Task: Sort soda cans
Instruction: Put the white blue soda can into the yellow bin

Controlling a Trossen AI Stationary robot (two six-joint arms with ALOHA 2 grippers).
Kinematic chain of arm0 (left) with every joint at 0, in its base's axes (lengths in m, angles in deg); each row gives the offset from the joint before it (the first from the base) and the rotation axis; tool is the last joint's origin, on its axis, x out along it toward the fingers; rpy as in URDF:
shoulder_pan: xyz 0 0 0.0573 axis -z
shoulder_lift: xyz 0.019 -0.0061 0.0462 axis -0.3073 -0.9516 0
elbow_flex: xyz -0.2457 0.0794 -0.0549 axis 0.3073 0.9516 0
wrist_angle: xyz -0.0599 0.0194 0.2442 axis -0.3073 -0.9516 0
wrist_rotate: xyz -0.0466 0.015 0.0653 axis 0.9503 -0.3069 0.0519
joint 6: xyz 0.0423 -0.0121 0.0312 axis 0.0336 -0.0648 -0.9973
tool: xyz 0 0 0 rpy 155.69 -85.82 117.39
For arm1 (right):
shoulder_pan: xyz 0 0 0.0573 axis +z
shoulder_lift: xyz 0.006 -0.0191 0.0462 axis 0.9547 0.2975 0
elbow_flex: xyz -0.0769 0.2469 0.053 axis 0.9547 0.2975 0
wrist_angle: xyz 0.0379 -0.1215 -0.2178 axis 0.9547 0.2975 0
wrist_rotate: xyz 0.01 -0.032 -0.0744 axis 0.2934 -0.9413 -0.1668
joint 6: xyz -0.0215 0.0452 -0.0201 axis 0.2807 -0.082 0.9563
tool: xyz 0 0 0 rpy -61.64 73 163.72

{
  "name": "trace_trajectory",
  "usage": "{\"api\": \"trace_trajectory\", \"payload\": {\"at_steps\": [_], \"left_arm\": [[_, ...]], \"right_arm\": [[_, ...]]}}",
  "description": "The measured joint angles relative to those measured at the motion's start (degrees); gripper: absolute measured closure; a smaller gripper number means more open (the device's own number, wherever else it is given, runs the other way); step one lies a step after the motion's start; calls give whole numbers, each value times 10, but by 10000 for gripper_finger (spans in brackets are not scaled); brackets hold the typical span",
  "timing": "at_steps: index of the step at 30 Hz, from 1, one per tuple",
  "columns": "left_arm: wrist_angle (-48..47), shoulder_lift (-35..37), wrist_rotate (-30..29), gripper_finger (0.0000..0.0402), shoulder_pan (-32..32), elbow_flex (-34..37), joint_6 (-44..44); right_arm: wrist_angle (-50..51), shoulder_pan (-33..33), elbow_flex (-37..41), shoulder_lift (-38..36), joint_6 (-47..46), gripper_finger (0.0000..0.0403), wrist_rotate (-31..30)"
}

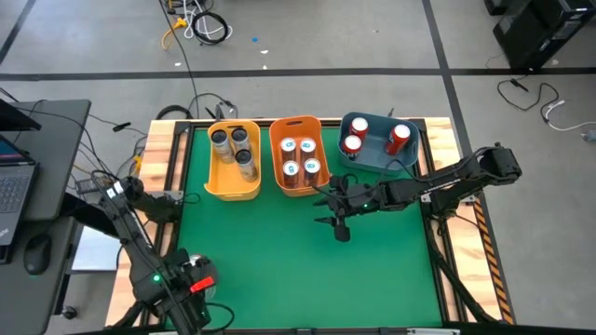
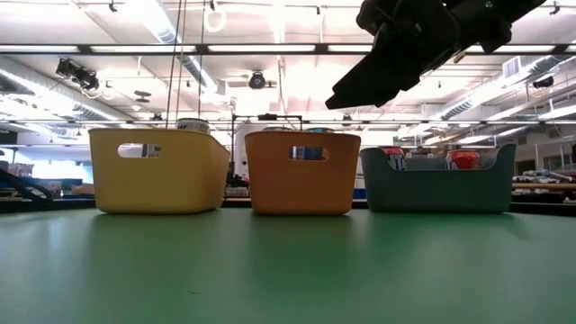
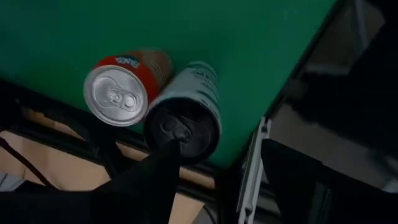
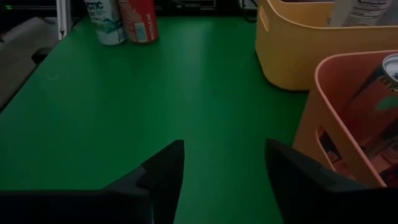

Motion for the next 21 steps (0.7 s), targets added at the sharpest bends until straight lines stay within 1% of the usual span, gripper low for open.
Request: {"api": "trace_trajectory", "payload": {"at_steps": [2, 7, 14, 17, 21], "left_arm": [[0, 0, -11, 161, 0, 0, 23], [0, 0, -24, 121, -2, 0, 47], [-1, 1, -30, 67, -2, 12, 147], [-1, 1, -23, 51, 0, 34, 166], [-1, 1, -2, 36, 0, 63, 165]], "right_arm": [[2, 0, 0, 0, 0, 190, 0], [3, 0, 0, 0, 3, 186, 0], [3, 0, 0, 0, 4, 185, 0], [3, 0, 0, 0, 4, 185, 0], [4, 0, 0, 0, 2, 185, 0]]}}
